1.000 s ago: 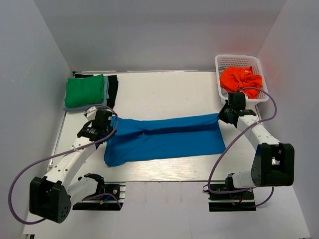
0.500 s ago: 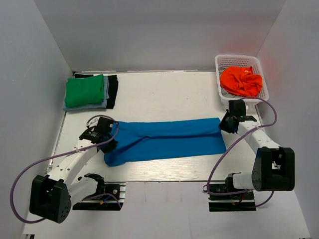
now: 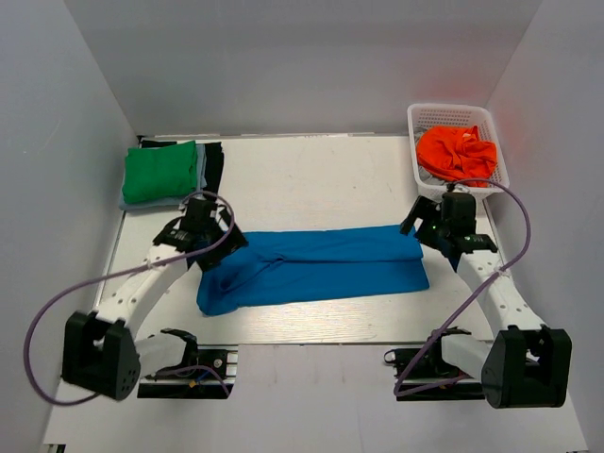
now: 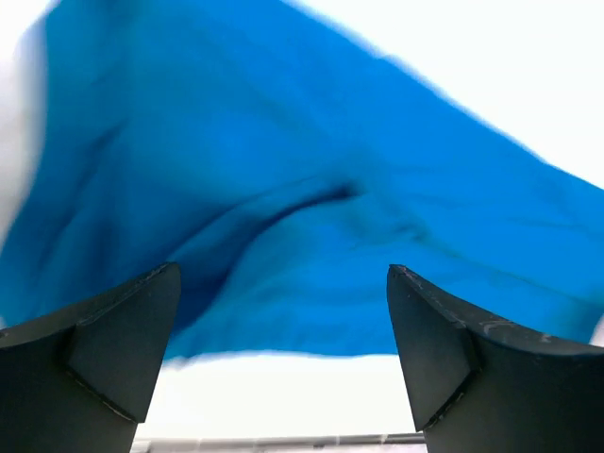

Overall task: Fold and stack the t-shirts
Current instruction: Fold the other side of the tshirt into a rectangle

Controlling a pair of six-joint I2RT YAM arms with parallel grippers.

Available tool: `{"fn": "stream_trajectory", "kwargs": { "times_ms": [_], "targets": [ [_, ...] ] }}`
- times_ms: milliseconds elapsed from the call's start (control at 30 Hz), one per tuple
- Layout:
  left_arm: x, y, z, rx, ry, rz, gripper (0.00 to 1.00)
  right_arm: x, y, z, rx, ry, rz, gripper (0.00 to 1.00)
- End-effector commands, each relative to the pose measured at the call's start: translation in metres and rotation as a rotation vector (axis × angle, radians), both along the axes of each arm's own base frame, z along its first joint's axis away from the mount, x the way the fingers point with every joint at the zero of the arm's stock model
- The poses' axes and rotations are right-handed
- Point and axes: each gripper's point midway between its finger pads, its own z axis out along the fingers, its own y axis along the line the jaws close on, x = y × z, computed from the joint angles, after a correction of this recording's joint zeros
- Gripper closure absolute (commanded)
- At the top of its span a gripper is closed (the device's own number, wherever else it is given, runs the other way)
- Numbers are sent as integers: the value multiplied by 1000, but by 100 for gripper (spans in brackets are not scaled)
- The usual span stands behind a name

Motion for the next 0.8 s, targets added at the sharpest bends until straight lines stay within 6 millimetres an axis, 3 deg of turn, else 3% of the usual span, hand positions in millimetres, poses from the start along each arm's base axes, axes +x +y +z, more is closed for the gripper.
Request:
{"fn": "stream_trajectory", "kwargs": {
  "times_ms": [0,67,100,200,233,333,400,500,767],
  "targets": [
    [56,-44,24,-92,-180,-207,0,5,46,5,92,-86,254,10],
    [71,-60,24,-84,-208,-301,0,4,62,-4,134,-77,322,10],
    [80,-65,11,-85,-187,-319,0,1,69,-12,148,-52,345,10],
    [95,-80,5,-69,-177,-367,0,-2,73,-33,158,-10,335,10],
    [96,-80,-10,-62,-137,-366,0,-2,72,-37,156,2,325,10],
    [88,-86,-22,-42,-88,-400,0,-4,63,-52,134,53,267,10],
    [72,-82,-41,-24,-38,-406,0,-5,60,-58,127,76,245,10],
    [51,-94,-47,-74,-15,-463,0,-4,59,-63,143,94,217,10],
    [6,-113,-33,-143,-23,-523,0,-7,57,-70,138,117,201,10]
  ]
}}
